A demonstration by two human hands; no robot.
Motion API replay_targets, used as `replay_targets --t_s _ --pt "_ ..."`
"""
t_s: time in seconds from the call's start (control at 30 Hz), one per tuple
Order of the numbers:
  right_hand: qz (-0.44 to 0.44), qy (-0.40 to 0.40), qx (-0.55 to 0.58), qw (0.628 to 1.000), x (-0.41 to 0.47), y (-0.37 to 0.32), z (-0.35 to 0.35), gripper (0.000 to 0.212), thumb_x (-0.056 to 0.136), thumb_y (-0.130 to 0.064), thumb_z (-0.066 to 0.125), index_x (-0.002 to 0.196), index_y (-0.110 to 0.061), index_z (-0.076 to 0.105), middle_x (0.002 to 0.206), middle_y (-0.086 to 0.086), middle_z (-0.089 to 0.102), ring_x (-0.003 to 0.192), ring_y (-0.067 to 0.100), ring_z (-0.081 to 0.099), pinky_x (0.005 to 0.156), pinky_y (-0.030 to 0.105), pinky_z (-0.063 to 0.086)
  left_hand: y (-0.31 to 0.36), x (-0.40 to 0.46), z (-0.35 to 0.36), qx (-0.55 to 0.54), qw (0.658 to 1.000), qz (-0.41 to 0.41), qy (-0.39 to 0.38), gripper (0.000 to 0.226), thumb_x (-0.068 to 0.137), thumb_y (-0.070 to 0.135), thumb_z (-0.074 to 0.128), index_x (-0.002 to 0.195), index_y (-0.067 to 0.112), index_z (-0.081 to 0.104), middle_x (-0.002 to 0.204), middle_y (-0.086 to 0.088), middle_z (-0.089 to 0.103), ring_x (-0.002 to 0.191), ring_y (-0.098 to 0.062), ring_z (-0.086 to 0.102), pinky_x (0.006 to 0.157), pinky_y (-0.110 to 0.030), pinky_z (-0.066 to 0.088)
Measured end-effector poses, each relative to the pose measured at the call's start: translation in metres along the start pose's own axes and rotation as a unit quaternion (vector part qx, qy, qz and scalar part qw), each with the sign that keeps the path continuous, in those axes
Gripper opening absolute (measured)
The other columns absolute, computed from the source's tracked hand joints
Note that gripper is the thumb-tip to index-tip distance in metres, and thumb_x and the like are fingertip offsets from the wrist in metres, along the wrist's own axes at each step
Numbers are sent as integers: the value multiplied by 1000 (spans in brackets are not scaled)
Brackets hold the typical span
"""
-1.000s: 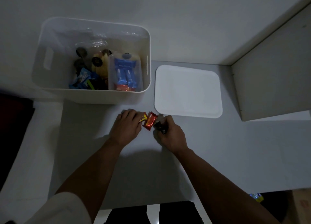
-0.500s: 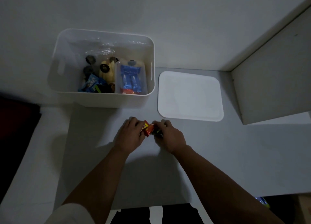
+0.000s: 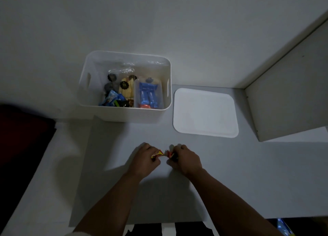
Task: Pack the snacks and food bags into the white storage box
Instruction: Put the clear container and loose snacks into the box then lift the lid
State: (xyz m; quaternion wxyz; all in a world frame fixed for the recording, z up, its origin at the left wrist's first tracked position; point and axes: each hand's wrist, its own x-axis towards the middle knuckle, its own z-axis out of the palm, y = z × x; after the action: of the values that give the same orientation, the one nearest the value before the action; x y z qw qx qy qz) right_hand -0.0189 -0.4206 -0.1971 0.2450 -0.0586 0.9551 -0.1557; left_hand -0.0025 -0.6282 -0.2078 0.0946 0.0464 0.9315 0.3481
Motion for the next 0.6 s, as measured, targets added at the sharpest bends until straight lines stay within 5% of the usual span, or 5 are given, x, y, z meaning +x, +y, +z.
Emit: replay_targets --t_s 0.13,0.33,0.47,0.6 --pt "0 86 109 990 -7 -9 -39 46 75 -53 72 113 -28 61 106 -3 55 92 28 65 69 34 50 20 0 -33 -88 995 9 51 27 77 17 69 103 20 76 96 5 59 89 -13 62 81 -28 49" --pt "-125 222 242 936 22 -100 -157 28 75 -35 78 100 -26 69 95 -6 62 83 13 62 70 29 52 74 59 -159 -141 962 28 232 26 87 15 72 113 17 73 105 1 58 93 -12 62 85 -24 51" --pt "-140 185 261 937 59 -174 -208 24 82 -32 78 102 -21 71 95 2 73 83 15 65 73 29 52 67 104 -230 -94 947 -60 300 30 87 26 69 115 16 74 112 -9 65 100 -26 67 93 -34 53" --pt "-88 69 357 928 97 -227 -217 49 87 -32 76 130 -15 60 114 11 73 91 22 71 84 40 60 49 132 -264 -115 954 -174 213 46 91 37 61 131 13 65 130 -12 66 118 -31 63 99 -33 46"
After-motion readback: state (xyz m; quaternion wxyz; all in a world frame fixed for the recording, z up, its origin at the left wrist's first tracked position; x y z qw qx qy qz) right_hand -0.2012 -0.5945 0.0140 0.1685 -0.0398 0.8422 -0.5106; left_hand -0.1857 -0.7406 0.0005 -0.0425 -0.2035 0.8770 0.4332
